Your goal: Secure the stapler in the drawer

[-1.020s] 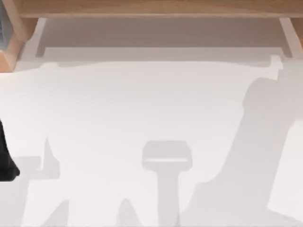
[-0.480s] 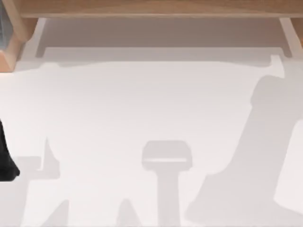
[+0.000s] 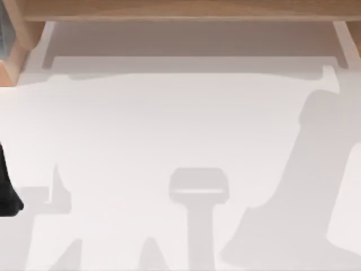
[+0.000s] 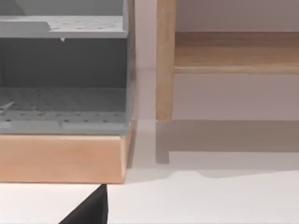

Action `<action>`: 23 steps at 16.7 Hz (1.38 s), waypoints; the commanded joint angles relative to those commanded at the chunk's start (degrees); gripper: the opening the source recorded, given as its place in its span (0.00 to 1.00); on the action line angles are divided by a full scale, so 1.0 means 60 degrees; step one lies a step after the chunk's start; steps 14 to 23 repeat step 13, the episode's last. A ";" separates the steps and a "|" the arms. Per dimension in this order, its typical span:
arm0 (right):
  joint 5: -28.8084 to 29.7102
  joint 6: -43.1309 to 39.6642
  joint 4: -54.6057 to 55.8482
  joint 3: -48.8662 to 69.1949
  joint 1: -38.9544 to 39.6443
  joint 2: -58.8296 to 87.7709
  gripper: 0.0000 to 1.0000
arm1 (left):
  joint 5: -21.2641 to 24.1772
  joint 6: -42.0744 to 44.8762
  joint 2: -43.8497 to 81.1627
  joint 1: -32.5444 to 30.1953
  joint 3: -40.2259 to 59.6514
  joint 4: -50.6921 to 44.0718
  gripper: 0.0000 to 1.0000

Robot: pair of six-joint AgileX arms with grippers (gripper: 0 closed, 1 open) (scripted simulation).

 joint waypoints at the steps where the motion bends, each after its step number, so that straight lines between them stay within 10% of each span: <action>1: 0.0000 0.0000 0.0000 0.0000 0.0000 0.0000 0.53 | 0.0000 0.0000 0.0000 0.0000 0.0000 0.0000 1.00; 7: 0.0000 0.0000 0.0000 0.0000 0.0000 0.0000 0.98 | 0.0000 0.0000 0.0000 0.0000 0.0000 0.0000 1.00; 23: 0.0000 0.0000 0.0000 0.0000 0.0000 0.0000 1.00 | 0.0000 0.0000 0.0000 0.0000 0.0000 0.0000 1.00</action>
